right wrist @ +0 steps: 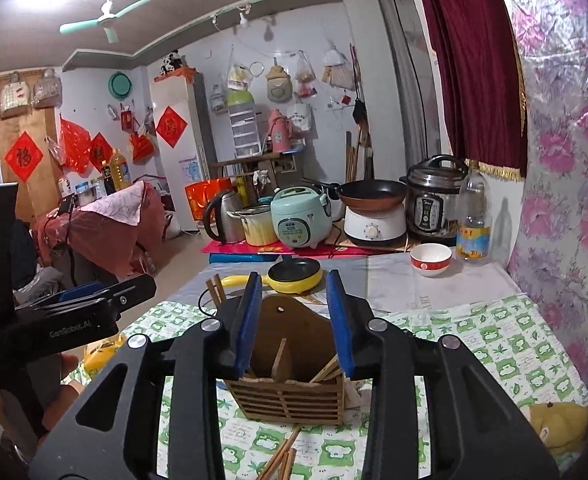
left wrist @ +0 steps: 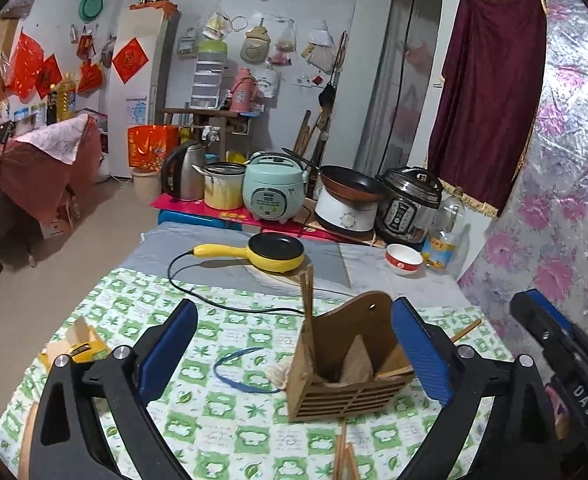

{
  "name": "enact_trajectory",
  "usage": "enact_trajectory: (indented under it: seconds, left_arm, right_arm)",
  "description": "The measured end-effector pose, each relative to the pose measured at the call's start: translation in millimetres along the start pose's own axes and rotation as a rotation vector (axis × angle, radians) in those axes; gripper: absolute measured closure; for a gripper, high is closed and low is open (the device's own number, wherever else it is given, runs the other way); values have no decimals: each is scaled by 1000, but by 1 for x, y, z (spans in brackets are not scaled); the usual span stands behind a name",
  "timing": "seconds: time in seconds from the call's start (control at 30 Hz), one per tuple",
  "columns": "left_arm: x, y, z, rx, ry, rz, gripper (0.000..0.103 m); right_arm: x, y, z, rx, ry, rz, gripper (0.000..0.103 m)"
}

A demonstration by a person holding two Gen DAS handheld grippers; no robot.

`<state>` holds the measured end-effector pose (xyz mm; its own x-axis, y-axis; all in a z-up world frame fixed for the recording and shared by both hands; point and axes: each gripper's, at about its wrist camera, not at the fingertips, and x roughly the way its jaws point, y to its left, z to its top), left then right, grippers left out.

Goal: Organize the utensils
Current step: 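Open both tools to drop the chopsticks into the holder, then move both open tools back to the remaining chopsticks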

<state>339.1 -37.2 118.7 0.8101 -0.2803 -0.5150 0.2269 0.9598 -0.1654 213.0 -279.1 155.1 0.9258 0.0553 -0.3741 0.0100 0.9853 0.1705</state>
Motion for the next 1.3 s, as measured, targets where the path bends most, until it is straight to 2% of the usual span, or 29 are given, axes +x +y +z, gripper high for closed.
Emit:
enact_trajectory:
  seconds: [0.07, 0.17, 0.27, 0.3, 0.37, 0.47, 0.57, 0.63, 0.7, 0.8, 0.93, 1.07, 1.23, 1.3]
  left_arm:
    - [-6, 0, -8, 19, -5, 34, 7]
    - [-13, 13, -38, 10, -20, 66, 6]
    - [-4, 25, -72, 8, 53, 52, 6]
    - [-1, 28, -81, 6, 72, 53, 6]
    - [8, 34, -103, 8, 123, 57, 6]
    - [21, 38, -134, 44, 226, 82, 6]
    - [23, 37, -160, 102, 289, 86, 6]
    - [20, 35, -176, 146, 322, 70, 6]
    - [15, 30, -191, 188, 358, 21, 6]
    - [10, 21, -206, 236, 392, -53, 6]
    - [3, -2, -227, 364, 420, -106, 6]
    - [-3, -22, -241, 483, 405, -108, 6]
    - [-1, -28, -245, 524, 424, -118, 6]
    - [3, -28, -248, 541, 436, -91, 6]
  right_arm:
    - [-6, 1, -2, -3, -2, -5, 66]
    - [-19, 4, -6, -6, 0, -10, 62]
    - [-30, 6, -18, -39, 5, -29, 50]
    - [-37, 3, -33, -46, -9, -40, 41]
    - [-39, -5, -57, -33, -3, -59, 35]
    - [-23, -18, -88, -24, 109, -87, 35]
    - [-13, -32, -117, -16, 209, -106, 35]
    - [-9, -38, -129, -19, 256, -109, 35]
    - [-9, -44, -138, -31, 290, -111, 35]
    - [-13, -48, -147, -38, 304, -125, 33]
    - [-17, -57, -150, -4, 316, -123, 30]
    - [-15, -61, -151, 3, 331, -128, 30]
    - [-15, -56, -153, -18, 336, -126, 27]
    - [-14, -55, -154, -26, 344, -126, 27]
